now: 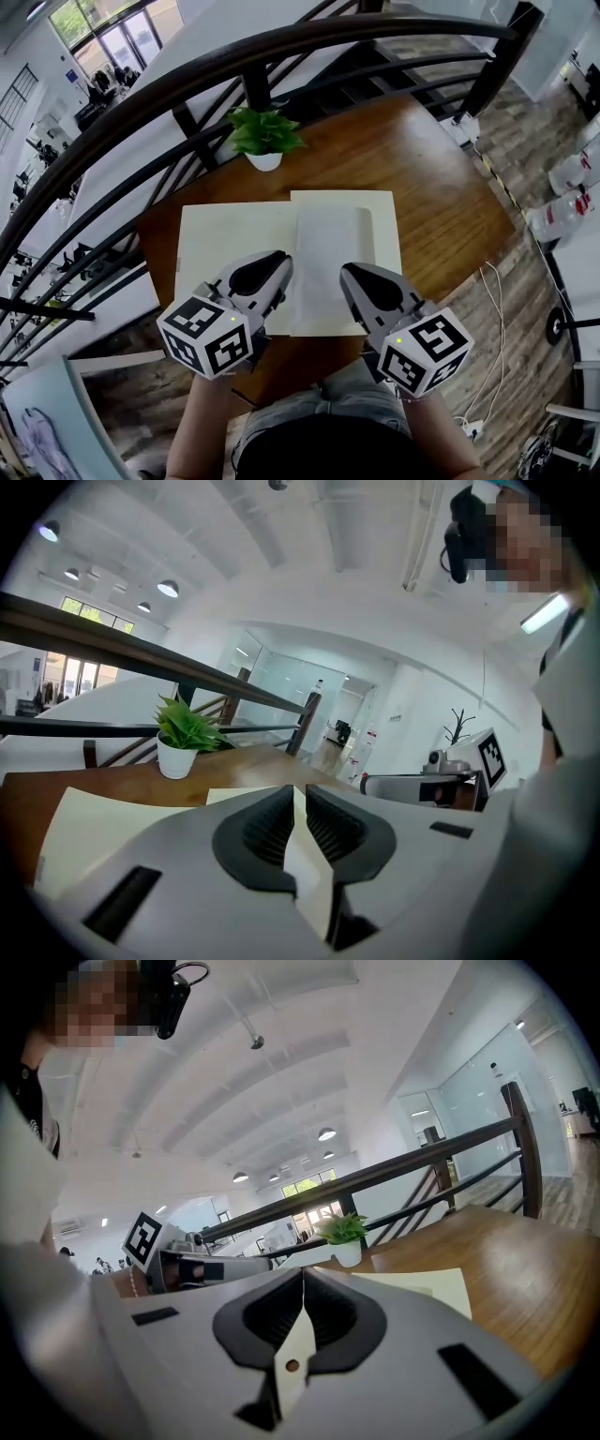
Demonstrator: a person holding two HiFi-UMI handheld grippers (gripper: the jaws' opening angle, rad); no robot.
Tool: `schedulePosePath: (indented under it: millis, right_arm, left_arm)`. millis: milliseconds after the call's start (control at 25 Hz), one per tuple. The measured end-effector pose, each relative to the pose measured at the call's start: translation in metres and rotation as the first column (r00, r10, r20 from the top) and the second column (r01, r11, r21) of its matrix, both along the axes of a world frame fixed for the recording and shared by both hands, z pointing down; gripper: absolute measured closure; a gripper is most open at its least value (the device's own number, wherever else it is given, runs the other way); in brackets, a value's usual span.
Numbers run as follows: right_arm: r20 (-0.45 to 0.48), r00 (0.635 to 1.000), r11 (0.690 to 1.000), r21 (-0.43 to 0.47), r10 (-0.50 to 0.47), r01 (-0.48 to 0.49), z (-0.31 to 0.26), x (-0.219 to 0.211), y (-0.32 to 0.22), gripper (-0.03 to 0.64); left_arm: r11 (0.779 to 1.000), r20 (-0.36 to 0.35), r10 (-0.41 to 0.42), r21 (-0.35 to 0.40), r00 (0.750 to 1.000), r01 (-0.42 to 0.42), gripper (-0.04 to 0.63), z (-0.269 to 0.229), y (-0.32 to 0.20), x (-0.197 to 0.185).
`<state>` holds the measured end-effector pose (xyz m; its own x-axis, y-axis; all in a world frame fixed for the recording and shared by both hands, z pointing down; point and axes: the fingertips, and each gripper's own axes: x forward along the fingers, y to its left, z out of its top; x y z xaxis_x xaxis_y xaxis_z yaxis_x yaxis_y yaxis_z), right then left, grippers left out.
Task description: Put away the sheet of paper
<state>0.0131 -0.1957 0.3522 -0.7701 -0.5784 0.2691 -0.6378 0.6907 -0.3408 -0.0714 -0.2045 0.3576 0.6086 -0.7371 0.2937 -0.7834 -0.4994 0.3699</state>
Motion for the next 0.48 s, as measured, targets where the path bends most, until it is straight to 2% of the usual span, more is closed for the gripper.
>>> schedulePosePath:
  millis: [200, 480]
  right_arm:
    - [0.006, 1.0, 1.0, 0.017, -0.02, 0.02, -0.008, -0.007, 0.004, 0.589]
    - [0.005, 0.999, 0.999, 0.026, -0.048, 0.048, -0.012, -0.014, 0.008, 0.589]
  left_arm:
    - [1.0, 0.006, 0.002, 0.023, 1.0, -0.002, 0.555, -0.005, 0.009, 0.006]
    - [0.999, -0.029, -0.03, 0.025, 0.999, 0.03, 0.569, -0.007, 0.016, 0.006]
